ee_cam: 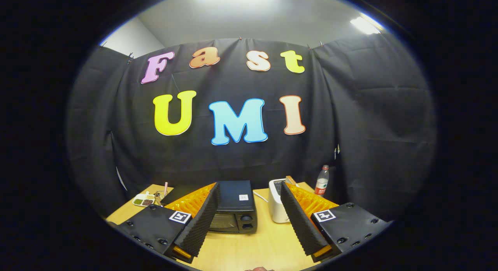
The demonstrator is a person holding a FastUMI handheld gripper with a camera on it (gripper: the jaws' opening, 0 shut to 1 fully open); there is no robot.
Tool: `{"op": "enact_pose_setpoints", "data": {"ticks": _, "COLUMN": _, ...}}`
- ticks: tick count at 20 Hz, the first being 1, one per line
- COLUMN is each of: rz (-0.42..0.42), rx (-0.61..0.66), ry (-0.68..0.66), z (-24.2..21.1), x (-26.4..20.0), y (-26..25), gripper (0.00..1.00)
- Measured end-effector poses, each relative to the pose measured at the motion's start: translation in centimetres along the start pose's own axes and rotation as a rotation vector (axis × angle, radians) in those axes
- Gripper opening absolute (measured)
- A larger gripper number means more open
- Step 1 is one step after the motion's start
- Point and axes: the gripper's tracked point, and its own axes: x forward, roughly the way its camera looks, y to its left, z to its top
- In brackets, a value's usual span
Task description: Open the toaster oven, put the food inside, and close the toaster oven door.
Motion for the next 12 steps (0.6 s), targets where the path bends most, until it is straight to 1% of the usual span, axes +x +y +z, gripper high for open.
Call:
{"op": "enact_pose_setpoints", "data": {"ticks": 2, "rz": -0.027, "rx": -0.041, "ry": 0.014, "z": -1.1, "x": -1.6, "y": -1.4, "gripper": 0.98}}
{"op": "enact_pose_setpoints", "data": {"ticks": 5, "rz": -0.053, "rx": -0.019, "ry": 0.051, "z": -2.5, "x": -3.2, "y": -2.0, "gripper": 0.98}}
{"op": "enact_pose_setpoints", "data": {"ticks": 8, "rz": -0.054, "rx": 0.005, "ry": 0.073, "z": -2.6, "x": -2.4, "y": -2.0, "gripper": 0.98}}
{"op": "enact_pose_setpoints", "data": {"ticks": 12, "rz": -0.043, "rx": -0.001, "ry": 0.058, "z": -1.4, "x": -1.4, "y": -1.5, "gripper": 0.98}}
